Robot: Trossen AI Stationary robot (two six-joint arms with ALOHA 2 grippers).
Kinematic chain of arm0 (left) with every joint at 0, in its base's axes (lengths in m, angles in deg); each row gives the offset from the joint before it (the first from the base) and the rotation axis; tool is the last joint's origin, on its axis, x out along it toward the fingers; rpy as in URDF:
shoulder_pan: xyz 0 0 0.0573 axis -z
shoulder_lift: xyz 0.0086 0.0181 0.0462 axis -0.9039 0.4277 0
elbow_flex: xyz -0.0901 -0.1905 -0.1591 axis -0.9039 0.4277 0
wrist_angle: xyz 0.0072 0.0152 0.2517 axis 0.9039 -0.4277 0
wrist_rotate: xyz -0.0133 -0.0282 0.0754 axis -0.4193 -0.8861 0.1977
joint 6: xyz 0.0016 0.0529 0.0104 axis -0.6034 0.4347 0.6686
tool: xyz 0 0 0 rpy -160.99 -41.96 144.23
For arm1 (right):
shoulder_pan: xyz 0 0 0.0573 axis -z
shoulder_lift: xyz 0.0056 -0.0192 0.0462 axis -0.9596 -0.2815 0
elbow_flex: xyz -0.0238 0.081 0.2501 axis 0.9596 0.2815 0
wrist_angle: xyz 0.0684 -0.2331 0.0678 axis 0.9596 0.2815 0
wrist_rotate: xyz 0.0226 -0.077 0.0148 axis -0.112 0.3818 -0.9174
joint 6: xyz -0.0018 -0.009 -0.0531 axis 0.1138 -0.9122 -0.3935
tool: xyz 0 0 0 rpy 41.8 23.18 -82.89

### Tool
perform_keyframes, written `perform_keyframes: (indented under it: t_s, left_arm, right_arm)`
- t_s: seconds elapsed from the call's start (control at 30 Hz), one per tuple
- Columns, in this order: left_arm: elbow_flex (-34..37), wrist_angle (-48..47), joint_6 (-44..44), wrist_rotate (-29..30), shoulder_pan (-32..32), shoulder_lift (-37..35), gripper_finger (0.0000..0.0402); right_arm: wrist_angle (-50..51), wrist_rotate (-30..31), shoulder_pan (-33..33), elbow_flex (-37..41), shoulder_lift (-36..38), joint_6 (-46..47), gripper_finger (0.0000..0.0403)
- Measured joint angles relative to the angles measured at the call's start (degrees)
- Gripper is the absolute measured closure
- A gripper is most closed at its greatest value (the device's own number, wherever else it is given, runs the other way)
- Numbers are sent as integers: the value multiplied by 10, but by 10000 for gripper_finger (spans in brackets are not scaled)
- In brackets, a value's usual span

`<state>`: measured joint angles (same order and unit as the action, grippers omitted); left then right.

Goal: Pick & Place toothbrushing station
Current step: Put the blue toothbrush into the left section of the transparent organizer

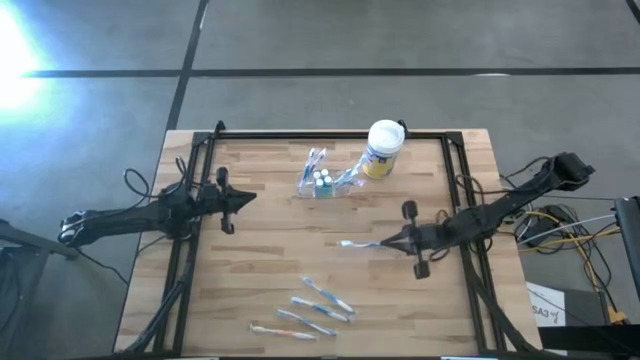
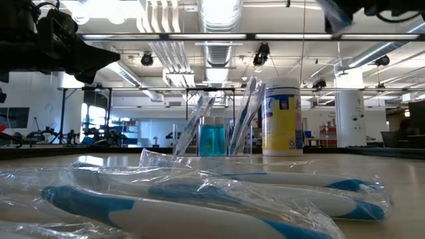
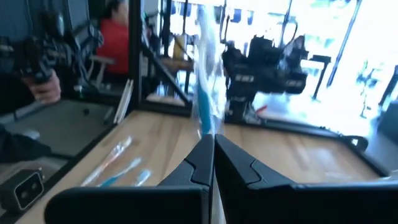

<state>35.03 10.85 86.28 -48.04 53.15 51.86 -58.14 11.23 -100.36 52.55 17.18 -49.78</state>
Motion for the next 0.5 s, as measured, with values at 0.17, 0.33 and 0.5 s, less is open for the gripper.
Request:
perform_keyframes:
  t_s: [0.17,0.33,0.5]
  left_arm:
    - [0,0,1,0,0,0,392]
    - [0,1,1,0,0,0,392]
    - [0,0,1,0,0,0,392]
  right_arm:
    - [-76,0,0,78,68,-37,395]
    - [-79,0,3,122,149,-48,394]
    - [-28,-1,9,143,203,-16,394]
